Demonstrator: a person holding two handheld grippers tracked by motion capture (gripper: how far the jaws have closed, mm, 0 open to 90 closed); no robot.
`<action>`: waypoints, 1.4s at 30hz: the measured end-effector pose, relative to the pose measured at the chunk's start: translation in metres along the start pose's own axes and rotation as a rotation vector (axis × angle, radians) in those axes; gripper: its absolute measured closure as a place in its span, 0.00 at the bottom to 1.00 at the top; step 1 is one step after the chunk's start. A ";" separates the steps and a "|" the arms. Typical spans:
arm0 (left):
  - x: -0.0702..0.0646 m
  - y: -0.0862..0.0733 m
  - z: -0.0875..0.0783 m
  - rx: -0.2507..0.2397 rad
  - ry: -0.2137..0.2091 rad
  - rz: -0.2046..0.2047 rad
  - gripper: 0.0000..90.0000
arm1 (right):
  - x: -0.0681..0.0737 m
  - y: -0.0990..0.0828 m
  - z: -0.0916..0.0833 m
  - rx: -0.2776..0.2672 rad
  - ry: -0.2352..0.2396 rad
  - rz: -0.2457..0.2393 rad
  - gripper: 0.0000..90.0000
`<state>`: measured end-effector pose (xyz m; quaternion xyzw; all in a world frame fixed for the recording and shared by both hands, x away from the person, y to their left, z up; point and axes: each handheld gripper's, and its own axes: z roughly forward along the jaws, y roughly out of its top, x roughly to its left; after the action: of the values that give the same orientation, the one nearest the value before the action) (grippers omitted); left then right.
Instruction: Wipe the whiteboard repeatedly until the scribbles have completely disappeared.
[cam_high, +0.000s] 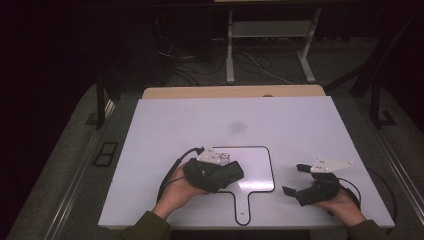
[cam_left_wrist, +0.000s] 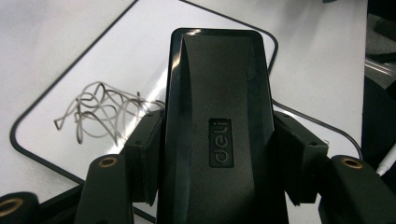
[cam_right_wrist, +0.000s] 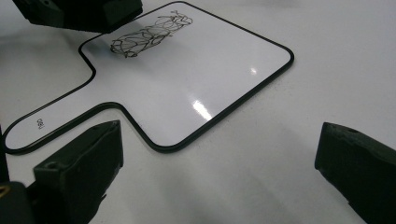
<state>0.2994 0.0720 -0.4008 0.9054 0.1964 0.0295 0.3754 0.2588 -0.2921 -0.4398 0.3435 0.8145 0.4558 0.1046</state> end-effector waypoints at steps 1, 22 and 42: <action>0.001 0.001 0.000 0.001 0.000 0.000 0.44 | 0.000 0.000 0.000 -0.001 -0.001 0.000 0.00; 0.033 0.018 0.006 -0.009 0.035 -0.017 0.44 | -0.002 0.000 0.002 -0.001 0.010 0.007 0.00; 0.076 0.026 0.012 0.022 0.132 -0.040 0.44 | -0.002 0.000 0.002 -0.005 0.012 0.009 0.00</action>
<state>0.3803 0.0758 -0.3983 0.9014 0.2391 0.0796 0.3522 0.2611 -0.2920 -0.4413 0.3444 0.8124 0.4602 0.0985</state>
